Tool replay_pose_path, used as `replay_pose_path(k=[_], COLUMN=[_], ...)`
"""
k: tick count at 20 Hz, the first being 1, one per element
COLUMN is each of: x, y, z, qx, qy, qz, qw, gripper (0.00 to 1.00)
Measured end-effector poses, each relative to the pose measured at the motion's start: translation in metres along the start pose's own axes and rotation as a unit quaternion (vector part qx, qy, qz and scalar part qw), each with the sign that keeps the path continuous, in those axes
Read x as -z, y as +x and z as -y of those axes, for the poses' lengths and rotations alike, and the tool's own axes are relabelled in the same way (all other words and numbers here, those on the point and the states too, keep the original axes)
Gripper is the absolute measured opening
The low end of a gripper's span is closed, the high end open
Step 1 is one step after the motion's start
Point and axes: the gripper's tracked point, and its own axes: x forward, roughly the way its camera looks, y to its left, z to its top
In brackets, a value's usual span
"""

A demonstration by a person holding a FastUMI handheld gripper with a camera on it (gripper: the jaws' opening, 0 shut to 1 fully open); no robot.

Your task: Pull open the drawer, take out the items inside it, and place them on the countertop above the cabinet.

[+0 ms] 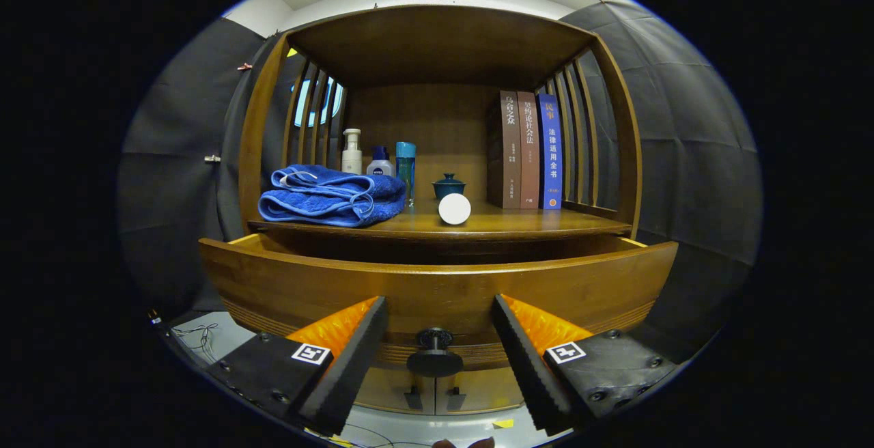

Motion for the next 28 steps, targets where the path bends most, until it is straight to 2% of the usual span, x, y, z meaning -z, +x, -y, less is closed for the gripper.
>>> replay_pose_path(k=[12,18,21,24,28], x=[-0.004,-0.003,-0.015,-0.048,-0.101], y=[0.063,0.067,0.053,0.021,-0.031], z=[-0.001,-0.002,-0.002,-0.002,-0.012], qx=[0.005,0.010,0.004,0.000,-0.014], qy=[-0.016,-0.011,-0.008,-0.028,-0.025], qz=[-0.013,-0.016,-0.016,0.007,0.031], qw=[1.000,1.000,1.000,1.000,0.999], gripper=[0.99,1.00,0.99,0.99,0.99])
